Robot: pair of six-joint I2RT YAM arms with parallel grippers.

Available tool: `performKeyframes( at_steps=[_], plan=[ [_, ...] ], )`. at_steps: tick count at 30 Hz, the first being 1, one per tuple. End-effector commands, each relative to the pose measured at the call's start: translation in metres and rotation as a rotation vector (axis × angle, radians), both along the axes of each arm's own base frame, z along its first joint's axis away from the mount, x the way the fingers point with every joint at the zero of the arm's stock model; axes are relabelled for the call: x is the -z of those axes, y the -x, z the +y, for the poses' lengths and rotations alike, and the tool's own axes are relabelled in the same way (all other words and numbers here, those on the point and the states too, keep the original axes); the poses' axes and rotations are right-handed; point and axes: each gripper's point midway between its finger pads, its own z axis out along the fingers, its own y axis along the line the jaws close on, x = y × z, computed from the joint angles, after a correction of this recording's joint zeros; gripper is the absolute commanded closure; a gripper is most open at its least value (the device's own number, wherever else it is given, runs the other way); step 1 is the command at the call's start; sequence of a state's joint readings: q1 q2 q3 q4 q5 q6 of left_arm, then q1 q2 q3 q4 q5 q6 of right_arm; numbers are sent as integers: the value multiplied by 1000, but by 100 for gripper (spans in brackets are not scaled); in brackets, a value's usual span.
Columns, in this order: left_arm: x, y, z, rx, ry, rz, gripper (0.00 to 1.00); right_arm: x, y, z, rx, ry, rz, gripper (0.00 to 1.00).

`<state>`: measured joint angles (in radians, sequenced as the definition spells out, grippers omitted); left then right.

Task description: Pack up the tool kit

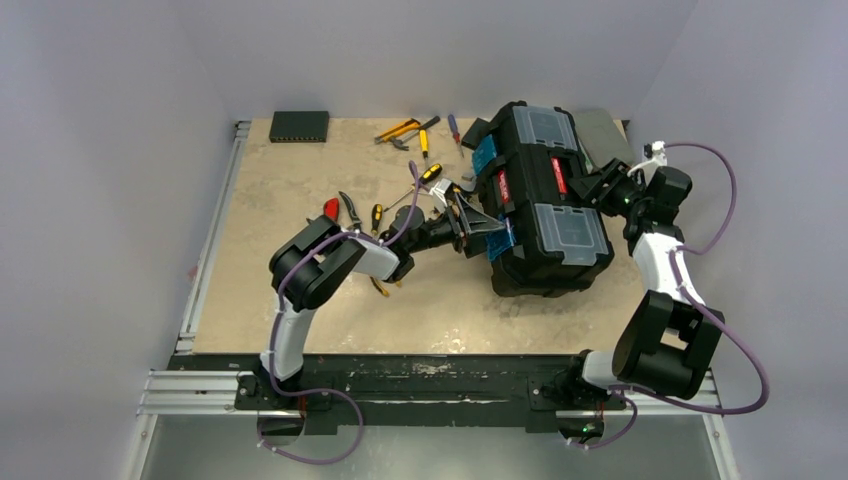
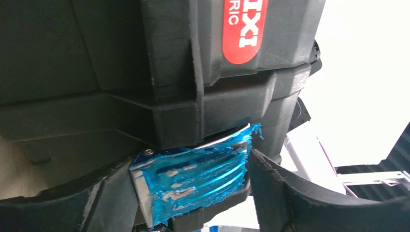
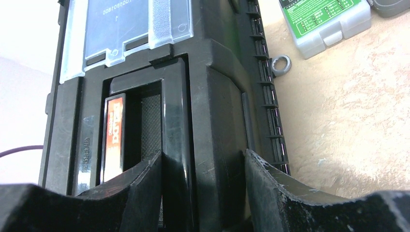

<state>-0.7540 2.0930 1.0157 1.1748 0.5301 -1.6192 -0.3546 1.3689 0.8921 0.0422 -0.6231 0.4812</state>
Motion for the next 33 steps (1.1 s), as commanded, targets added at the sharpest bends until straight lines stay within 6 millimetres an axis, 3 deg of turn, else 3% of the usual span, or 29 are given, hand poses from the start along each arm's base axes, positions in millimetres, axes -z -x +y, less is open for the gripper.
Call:
performKeyframes(
  at_steps=[1,6,16,18,22,24,27,33],
  plan=[
    [-40,11,-17,38,120,-85,35,86,45,20,34,-126,369,78],
    [-52,10,-17,29,135,-111,60,87,47,19,41,-118,371,78],
    [-64,6,-18,7,155,-136,68,88,51,23,34,-98,371,78],
    [-62,5,-19,5,153,-134,65,87,51,26,30,-88,370,78],
    [-62,7,-20,9,156,-130,35,90,53,36,15,-76,375,78],
    [-62,9,-22,16,158,-129,26,92,53,40,11,-69,379,78],
    [-63,11,-22,19,163,-123,24,94,52,47,4,-61,383,79],
    [-65,13,-23,32,183,-123,57,92,49,58,-4,-26,383,79]
  ],
)
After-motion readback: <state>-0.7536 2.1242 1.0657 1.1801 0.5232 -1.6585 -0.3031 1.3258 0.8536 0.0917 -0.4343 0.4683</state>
